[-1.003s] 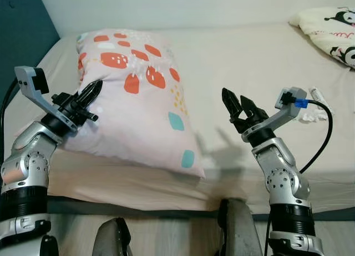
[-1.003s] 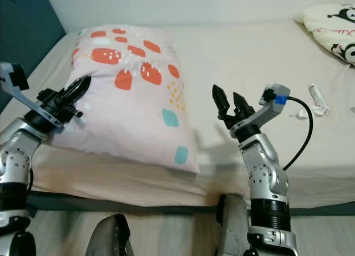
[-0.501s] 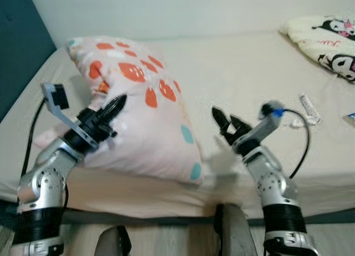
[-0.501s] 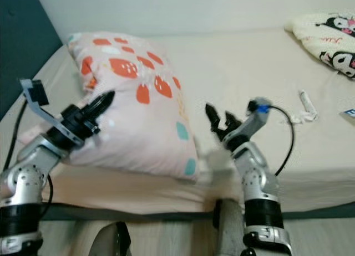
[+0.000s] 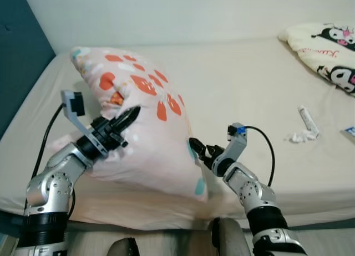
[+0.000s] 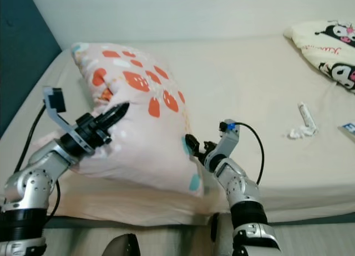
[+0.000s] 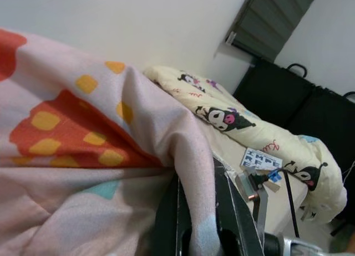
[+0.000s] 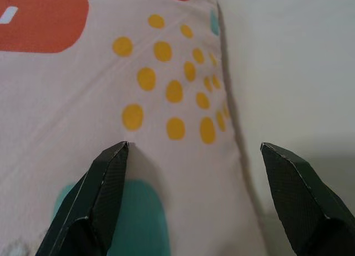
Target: Clean up the room
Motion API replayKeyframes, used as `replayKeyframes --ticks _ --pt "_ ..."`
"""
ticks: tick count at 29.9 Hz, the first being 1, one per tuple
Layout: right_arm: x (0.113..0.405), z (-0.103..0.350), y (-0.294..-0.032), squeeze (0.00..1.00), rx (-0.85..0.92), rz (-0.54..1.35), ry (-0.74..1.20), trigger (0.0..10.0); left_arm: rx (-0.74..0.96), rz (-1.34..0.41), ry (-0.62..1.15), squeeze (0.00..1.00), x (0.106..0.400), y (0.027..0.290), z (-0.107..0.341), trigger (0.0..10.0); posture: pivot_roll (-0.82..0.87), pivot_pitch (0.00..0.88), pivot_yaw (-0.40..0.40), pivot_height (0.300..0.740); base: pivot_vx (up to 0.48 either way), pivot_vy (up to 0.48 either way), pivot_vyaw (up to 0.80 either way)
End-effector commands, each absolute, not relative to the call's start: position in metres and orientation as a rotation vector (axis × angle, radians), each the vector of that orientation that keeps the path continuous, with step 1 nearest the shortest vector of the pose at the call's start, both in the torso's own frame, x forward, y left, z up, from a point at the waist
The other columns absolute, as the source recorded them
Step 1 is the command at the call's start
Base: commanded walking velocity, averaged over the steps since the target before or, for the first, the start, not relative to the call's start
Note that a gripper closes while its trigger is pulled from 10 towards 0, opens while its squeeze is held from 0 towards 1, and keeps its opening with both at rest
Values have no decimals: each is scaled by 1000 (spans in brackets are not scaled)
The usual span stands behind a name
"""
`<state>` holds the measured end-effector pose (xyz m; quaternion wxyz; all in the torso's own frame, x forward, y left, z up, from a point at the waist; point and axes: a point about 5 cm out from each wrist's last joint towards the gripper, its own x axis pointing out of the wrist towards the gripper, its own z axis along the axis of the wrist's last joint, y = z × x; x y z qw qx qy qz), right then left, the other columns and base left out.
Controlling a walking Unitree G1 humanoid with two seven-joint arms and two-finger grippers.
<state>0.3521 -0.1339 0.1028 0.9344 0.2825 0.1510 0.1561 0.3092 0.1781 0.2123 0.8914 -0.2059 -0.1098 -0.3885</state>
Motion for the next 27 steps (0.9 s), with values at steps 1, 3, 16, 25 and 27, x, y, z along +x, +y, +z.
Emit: replayKeyframes --ticks 1,3,16,25,27 --pt "350 93 -130 0 565 322 361 10000 -410 -823 -250 0 307 175 216 0 -12 114 76 625 0 0 0" --pt "349 91 -127 0 574 344 372 10000 -414 -819 -245 0 307 175 215 0 -12 114 76 625 0 0 0" --pt "332 49 -116 0 598 317 669 10000 -525 -807 -223 0 302 164 199 10000 2 121 69 625 0 0 0" --pt "337 54 -115 0 618 358 597 10000 -698 -859 -296 0 296 154 209 10000 7 122 61 625 0 0 0" --pt "333 46 -116 0 575 345 634 10000 -707 -879 -300 0 294 151 211 10000 13 133 58 625 0 0 0"
